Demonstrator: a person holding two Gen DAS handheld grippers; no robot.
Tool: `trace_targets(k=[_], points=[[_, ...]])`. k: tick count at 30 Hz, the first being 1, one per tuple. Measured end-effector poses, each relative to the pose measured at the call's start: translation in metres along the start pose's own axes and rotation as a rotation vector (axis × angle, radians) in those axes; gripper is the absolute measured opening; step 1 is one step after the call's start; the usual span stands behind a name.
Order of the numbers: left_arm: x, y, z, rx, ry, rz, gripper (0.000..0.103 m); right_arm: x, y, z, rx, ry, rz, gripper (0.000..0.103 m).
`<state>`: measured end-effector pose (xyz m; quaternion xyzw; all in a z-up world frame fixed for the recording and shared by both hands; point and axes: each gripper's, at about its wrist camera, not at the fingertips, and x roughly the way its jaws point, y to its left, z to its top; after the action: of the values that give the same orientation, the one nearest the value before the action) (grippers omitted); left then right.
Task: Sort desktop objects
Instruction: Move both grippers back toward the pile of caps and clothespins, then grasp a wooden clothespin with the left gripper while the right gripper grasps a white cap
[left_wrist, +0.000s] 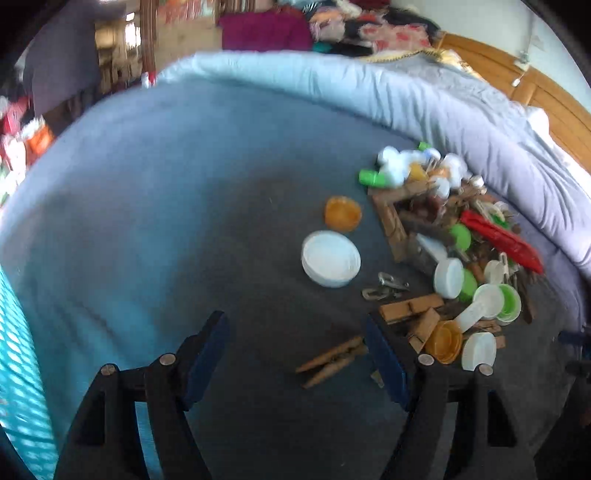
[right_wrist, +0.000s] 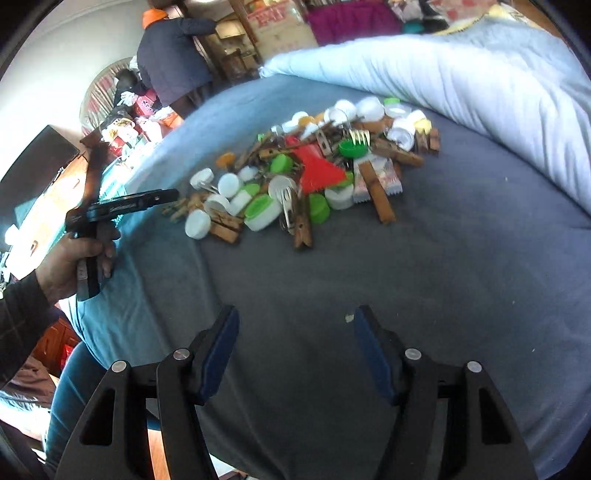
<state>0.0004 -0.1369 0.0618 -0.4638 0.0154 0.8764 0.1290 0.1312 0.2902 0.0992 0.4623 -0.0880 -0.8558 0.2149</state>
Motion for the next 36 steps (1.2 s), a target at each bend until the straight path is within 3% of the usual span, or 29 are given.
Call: trace_targets(k=[2, 6, 9, 12, 13, 14, 15, 17, 20, 25, 27, 30, 31, 32, 36], points=[[-0.002, -0.021, -0.001, 0.052, 0.001, -0.081, 0.078, 0.006, -0.005, -0.005, 0.009, 0.018, 0.005, 0.064], [-0.002, -0.089, -0.020, 0.181, 0.140, -0.284, 0.078, 0.009, -0.011, -0.014, 0.018, 0.020, 0.014, 0.063], [-0.029, -0.124, -0.034, 0.227, 0.130, -0.441, 0.078, 0.005, -0.011, -0.012, 0.001, -0.001, 0.021, 0.063], [-0.051, -0.122, -0.039, 0.211, 0.016, -0.317, 0.078, -0.002, -0.011, -0.013, -0.019, -0.037, 0.021, 0.063], [-0.056, -0.115, -0.040, 0.184, -0.011, -0.237, 0.078, -0.003, -0.013, -0.014, -0.023, -0.042, 0.017, 0.064], [-0.058, -0.108, -0.041, 0.142, -0.024, -0.215, 0.078, -0.003, -0.016, -0.015, -0.020, -0.043, 0.014, 0.064], [-0.062, -0.100, -0.042, 0.075, -0.036, -0.213, 0.078, -0.002, -0.019, -0.016, -0.012, -0.042, 0.014, 0.064], [-0.068, -0.096, -0.047, 0.055, -0.050, -0.207, 0.078, 0.001, -0.023, -0.019, -0.003, -0.044, 0.015, 0.064], [-0.064, -0.108, -0.055, 0.143, -0.025, -0.236, 0.078, 0.003, -0.021, -0.019, -0.008, -0.044, 0.026, 0.071], [-0.060, -0.134, -0.076, 0.263, 0.013, -0.258, 0.078, 0.005, -0.028, -0.018, 0.017, -0.040, 0.052, 0.071], [-0.052, -0.144, -0.081, 0.303, 0.035, -0.231, 0.069, 0.006, -0.026, -0.019, 0.015, -0.040, 0.047, 0.072], [-0.043, -0.155, -0.090, 0.329, 0.030, -0.176, 0.045, 0.008, -0.022, -0.019, -0.006, -0.031, 0.044, 0.079], [-0.045, -0.154, -0.090, 0.315, 0.023, -0.173, 0.023, 0.009, -0.020, -0.018, -0.018, -0.026, 0.044, 0.083], [-0.046, -0.151, -0.089, 0.296, 0.020, -0.171, 0.013, 0.011, -0.018, -0.018, -0.032, -0.021, 0.040, 0.084], [-0.068, -0.139, -0.085, 0.238, -0.044, -0.156, 0.013, 0.014, -0.004, -0.020, -0.113, -0.018, -0.032, 0.085]])
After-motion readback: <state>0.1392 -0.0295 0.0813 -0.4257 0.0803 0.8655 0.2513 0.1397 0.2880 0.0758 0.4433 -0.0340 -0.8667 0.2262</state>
